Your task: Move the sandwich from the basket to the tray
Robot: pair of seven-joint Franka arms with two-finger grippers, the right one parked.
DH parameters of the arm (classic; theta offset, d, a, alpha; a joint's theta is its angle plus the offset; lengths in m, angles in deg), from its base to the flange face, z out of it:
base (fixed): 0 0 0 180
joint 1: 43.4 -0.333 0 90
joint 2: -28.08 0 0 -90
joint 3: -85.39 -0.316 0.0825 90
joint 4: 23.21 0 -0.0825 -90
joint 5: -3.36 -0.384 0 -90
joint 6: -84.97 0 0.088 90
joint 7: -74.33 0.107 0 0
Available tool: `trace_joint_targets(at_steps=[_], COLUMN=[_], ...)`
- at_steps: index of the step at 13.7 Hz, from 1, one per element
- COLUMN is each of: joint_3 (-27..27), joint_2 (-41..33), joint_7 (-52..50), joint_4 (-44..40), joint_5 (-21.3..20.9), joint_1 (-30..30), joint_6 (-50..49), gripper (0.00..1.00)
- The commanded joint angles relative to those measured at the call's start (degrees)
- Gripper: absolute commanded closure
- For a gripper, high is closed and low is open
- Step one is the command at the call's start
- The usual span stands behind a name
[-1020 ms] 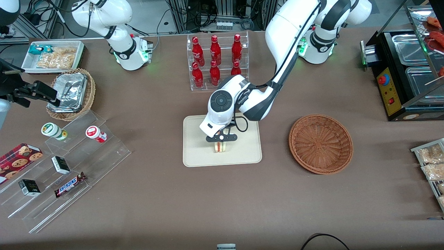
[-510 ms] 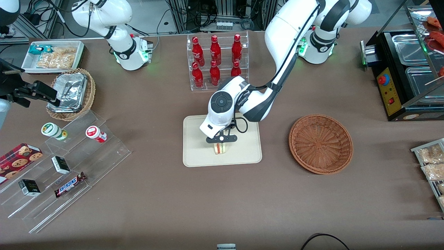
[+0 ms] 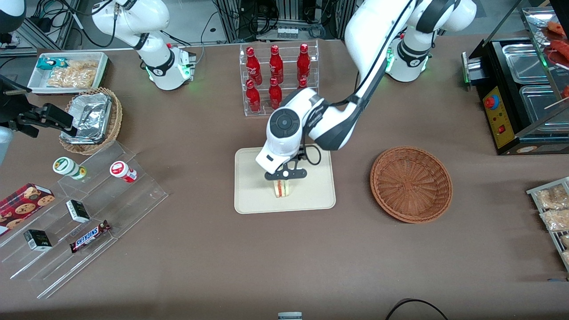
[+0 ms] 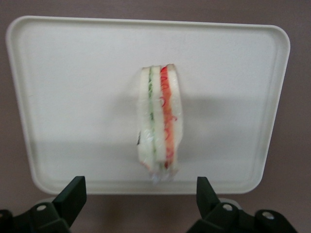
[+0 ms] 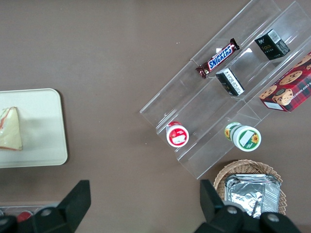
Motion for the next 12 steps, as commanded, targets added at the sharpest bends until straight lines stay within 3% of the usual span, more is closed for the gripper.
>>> trace_joint_targets(at_steps=[1,6,9,12], joint_3=[-2.2,-2.7,-2.6,-2.9], joint_2=[-5.9,-10.8,-14.2,-18.3], joint_7=[-0.1,5.1,19.4,26.6], joint_4=[1.3,4.1,7.7,13.1], joint_5=[-0.3,-0.1,0.5,-0.5], joint_1=[0.0,-5.5,-11.1,-15.0], joint_6=[-7.9,-14.9,-18.0,-18.4], gripper=[0.0,0.0,0.0,0.0])
